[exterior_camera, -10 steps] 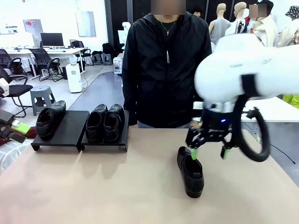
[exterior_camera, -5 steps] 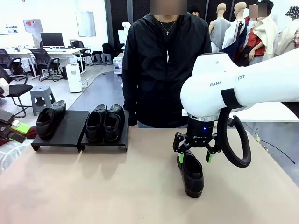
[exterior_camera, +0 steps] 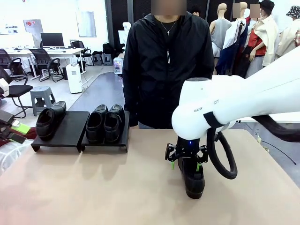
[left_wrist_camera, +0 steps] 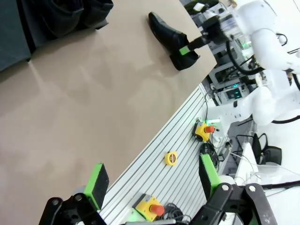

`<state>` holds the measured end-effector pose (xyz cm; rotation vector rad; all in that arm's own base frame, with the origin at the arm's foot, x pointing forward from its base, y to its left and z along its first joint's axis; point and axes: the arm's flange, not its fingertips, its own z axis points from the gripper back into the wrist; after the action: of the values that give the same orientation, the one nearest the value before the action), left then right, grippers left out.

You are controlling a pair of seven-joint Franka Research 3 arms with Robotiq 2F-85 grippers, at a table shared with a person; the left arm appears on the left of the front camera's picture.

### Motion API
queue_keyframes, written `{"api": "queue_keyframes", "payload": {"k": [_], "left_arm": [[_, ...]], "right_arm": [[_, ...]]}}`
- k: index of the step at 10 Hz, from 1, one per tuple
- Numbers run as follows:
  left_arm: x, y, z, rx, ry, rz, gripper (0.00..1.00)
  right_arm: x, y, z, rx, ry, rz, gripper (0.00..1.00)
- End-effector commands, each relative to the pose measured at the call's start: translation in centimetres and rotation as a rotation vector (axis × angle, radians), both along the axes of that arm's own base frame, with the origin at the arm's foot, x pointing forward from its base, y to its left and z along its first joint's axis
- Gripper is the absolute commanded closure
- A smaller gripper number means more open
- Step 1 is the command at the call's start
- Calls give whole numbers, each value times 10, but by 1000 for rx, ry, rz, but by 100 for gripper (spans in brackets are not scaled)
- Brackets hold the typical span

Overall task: Organize the shoes by placing them on the stand.
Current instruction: Pick up one Shoe and place it in the middle of the table.

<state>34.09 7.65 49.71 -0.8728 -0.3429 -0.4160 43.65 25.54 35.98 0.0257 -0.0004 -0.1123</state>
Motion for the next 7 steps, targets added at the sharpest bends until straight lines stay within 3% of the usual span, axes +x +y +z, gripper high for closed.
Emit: {"api": "queue_keyframes", "payload": {"k": [1, 3, 4, 5, 7], "left_arm": [[-1, 2, 0, 0, -12, -18, 0], [-1, 2, 0, 0, -12, -18, 0], [-1, 2, 0, 0, -12, -18, 0], [-1, 2, 0, 0, -12, -18, 0], [-1, 2, 0, 0, -12, -18, 0]], "right_arm": [[25, 14, -17, -23, -14, -63, 0], [25, 13, -25, 7, -19, -81, 0], [22, 8, -24, 3, -44, -88, 59], [20, 7, -24, -10, -63, -104, 100], [20, 7, -24, -19, -68, -95, 100]]}}
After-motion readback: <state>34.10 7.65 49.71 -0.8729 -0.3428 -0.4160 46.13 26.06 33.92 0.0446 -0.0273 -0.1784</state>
